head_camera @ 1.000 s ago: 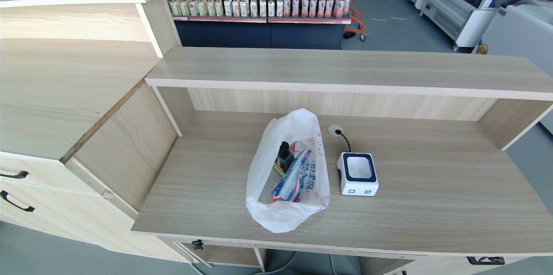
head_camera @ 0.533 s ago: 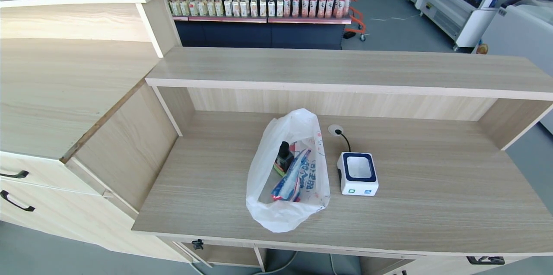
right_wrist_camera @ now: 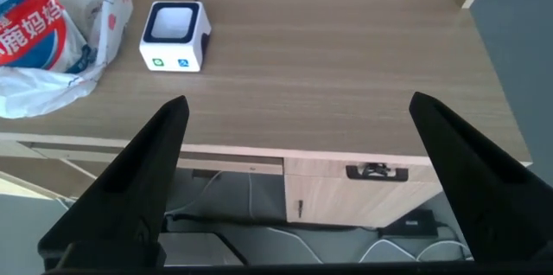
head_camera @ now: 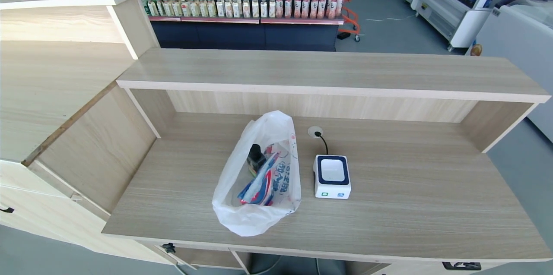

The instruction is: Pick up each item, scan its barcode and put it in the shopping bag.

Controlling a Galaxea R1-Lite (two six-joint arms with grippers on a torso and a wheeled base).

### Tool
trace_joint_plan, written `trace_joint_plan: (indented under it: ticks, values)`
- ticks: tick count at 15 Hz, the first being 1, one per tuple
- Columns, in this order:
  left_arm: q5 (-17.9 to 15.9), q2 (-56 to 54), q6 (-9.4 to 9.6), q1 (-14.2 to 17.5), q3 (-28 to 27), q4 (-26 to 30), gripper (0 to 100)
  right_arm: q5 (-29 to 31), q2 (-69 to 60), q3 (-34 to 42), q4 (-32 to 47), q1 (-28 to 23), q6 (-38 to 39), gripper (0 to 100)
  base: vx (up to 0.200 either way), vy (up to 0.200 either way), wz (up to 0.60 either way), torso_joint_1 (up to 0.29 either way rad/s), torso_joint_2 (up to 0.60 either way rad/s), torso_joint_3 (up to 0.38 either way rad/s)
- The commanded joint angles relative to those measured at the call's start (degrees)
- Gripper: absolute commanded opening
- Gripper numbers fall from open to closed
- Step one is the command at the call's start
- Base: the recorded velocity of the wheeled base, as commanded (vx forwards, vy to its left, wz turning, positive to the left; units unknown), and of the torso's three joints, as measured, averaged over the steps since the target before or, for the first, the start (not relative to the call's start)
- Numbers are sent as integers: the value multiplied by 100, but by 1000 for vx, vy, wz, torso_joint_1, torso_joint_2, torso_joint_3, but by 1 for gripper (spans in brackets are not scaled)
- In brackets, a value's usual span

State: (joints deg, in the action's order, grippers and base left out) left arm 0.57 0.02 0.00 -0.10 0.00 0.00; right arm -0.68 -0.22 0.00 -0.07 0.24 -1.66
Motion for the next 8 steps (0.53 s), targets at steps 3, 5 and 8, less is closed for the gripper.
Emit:
trace_joint_plan:
  ticks: [3, 5, 8]
  values:
    - [13, -2, -18, 1, 0, 0, 100, -2, 22, 0, -1, 2, -1, 100, 0, -133, 0, 2, -2, 0]
    - [4, -2, 9, 1, 0, 0, 100, -2, 22, 0, -1, 2, -1, 100, 0, 0, 0, 0, 0, 0]
    - [4, -2, 9, 1, 0, 0, 100, -2, 22, 0, -1, 11, -1, 100, 67, 0, 0, 2, 1, 2]
